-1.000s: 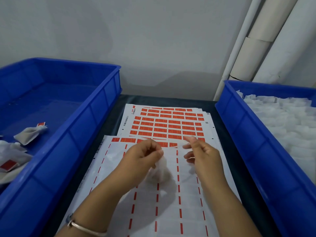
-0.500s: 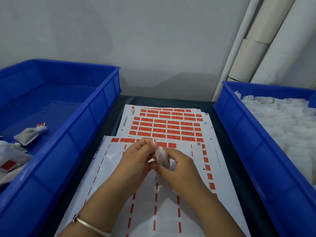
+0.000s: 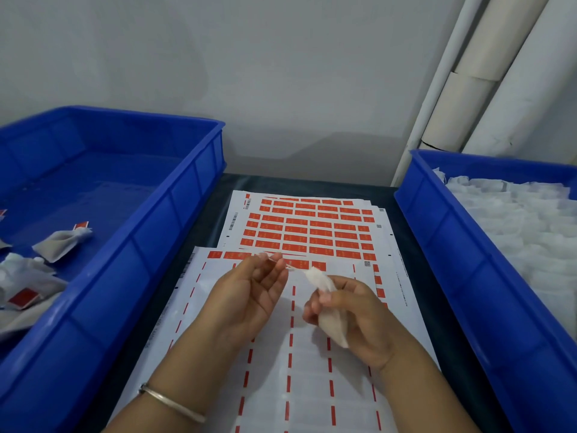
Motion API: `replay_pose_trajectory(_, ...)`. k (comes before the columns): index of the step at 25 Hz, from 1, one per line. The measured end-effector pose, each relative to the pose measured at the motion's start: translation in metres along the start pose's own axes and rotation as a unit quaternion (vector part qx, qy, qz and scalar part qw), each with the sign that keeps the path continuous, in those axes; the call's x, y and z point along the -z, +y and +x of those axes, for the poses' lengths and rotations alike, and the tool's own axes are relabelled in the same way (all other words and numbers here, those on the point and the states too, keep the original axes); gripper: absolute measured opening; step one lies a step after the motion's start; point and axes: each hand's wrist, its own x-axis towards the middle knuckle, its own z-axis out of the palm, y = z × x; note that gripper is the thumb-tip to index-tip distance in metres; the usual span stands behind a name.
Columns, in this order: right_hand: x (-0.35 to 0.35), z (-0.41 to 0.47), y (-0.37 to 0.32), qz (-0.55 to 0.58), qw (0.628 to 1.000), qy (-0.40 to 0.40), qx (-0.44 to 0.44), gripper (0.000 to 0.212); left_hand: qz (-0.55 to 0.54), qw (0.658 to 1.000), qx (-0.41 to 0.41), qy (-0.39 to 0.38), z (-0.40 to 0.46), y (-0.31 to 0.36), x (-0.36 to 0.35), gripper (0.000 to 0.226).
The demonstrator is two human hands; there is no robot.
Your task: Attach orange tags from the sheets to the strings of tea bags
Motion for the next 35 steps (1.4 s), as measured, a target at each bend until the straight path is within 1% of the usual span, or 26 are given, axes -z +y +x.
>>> replay_pose_trajectory(2,0.002,-0.001,-0.003,0.144,0.989,-0.026,0.023,0.011,0.017,1.000,0.004,-0.003,0.003,-0.004,0.000,0.017)
replay_pose_trajectory(3,0.002,-0.001,-0.004,0.215,0.976,-0.013,0.038,0.015,0.052,0.999,-0.001,0.002,0.003,-0.005,0.000,0.014)
replay_pose_trajectory(4,0.004,0.000,-0.005,0.278,0.959,0.015,0.050,0.017,0.118,0.993,-0.016,0.011,0.003,-0.007,0.000,0.010)
replay_pose_trajectory(6,0.007,0.002,-0.008,0.329,0.937,0.090,0.068,0.022,0.294,0.954,-0.061,-0.002,0.002,-0.010,0.001,0.006)
replay_pose_trajectory(7,0.008,0.003,-0.009,0.309,0.941,0.118,0.068,0.025,0.365,0.927,-0.084,-0.026,0.001,-0.012,0.001,0.007)
replay_pose_trajectory(8,0.009,0.003,-0.009,0.255,0.955,0.137,0.061,0.023,0.417,0.902,-0.105,-0.044,0.000,-0.014,0.001,0.007)
replay_pose_trajectory(9,0.009,0.002,-0.009,0.171,0.973,0.146,0.049,0.018,0.453,0.881,-0.128,-0.044,0.000,-0.016,0.001,0.007)
replay_pose_trajectory(11,0.006,-0.001,-0.008,-0.003,0.992,0.122,0.024,0.017,0.490,0.853,-0.176,-0.018,0.001,-0.017,0.002,0.004)
replay_pose_trajectory(12,0.004,-0.003,-0.007,-0.057,0.995,0.084,0.011,0.022,0.497,0.848,-0.181,-0.015,0.001,-0.017,0.003,0.006)
replay_pose_trajectory(13,0.000,-0.005,-0.008,-0.084,0.996,0.038,-0.003,0.028,0.498,0.851,-0.164,-0.031,0.002,-0.016,0.006,0.014)
replay_pose_trajectory(15,-0.004,-0.008,-0.009,-0.121,0.991,-0.042,-0.028,0.037,0.466,0.874,-0.089,-0.107,0.001,-0.016,0.009,0.031)
replay_pose_trajectory(16,-0.005,-0.008,-0.009,-0.139,0.987,-0.067,-0.037,0.040,0.446,0.882,-0.057,-0.144,-0.002,-0.016,0.009,0.032)
replay_pose_trajectory(18,-0.007,-0.010,-0.010,-0.163,0.981,-0.094,-0.053,0.041,0.423,0.887,-0.055,-0.177,-0.003,-0.017,0.008,0.029)
replay_pose_trajectory(20,-0.007,-0.010,-0.010,-0.192,0.974,-0.095,-0.068,0.042,0.381,0.908,-0.077,-0.157,-0.003,-0.014,0.006,0.025)
replay_pose_trajectory(22,-0.006,-0.011,-0.010,-0.189,0.975,-0.091,-0.073,0.042,0.334,0.931,-0.094,-0.114,-0.001,-0.009,0.007,0.022)
replay_pose_trajectory(23,-0.005,-0.010,-0.010,-0.180,0.978,-0.081,-0.070,0.041,0.326,0.936,-0.104,-0.085,0.000,-0.006,0.008,0.023)
replay_pose_trajectory(25,-0.003,-0.008,-0.010,-0.144,0.987,-0.047,-0.060,0.033,0.359,0.924,-0.129,-0.023,0.004,-0.003,0.011,0.025)
replay_pose_trajectory(27,0.000,-0.005,-0.010,-0.042,0.998,-0.010,-0.046,0.011,0.434,0.888,-0.150,0.037,0.006,-0.004,0.012,0.028)
replay_pose_trajectory(28,0.001,-0.003,-0.009,0.033,0.999,0.008,-0.039,0.015,0.475,0.864,-0.159,0.060,0.007,-0.005,0.011,0.028)
replay_pose_trajectory(29,0.003,-0.003,-0.009,0.109,0.993,0.025,-0.031,0.026,0.510,0.841,-0.168,0.072,0.008,-0.007,0.011,0.023)
replay_pose_trajectory(30,0.006,-0.002,-0.009,0.169,0.985,0.045,-0.013,0.031,0.538,0.821,-0.179,0.066,0.007,-0.008,0.011,0.017)
replay_pose_trajectory(31,0.007,-0.001,-0.008,0.211,0.975,0.067,0.006,0.032,0.565,0.801,-0.193,0.037,0.006,-0.010,0.009,0.011)
replay_pose_trajectory(32,0.007,-0.001,-0.008,0.229,0.970,0.079,0.026,0.030,0.603,0.769,-0.210,-0.008,0.004,-0.012,0.009,0.008)
replay_pose_trajectory(33,0.006,-0.001,-0.008,0.216,0.972,0.086,0.036,0.024,0.652,0.718,-0.236,-0.056,0.002,-0.016,0.008,0.008)
replay_pose_trajectory(34,0.003,-0.002,-0.007,0.159,0.982,0.098,0.039,0.016,0.696,0.657,-0.273,-0.099,0.000,-0.020,0.009,0.012)
replay_pose_trajectory(35,0.001,-0.002,-0.005,0.060,0.991,0.115,0.040,0.016,0.723,0.602,-0.315,-0.123,-0.001,-0.024,0.010,0.017)
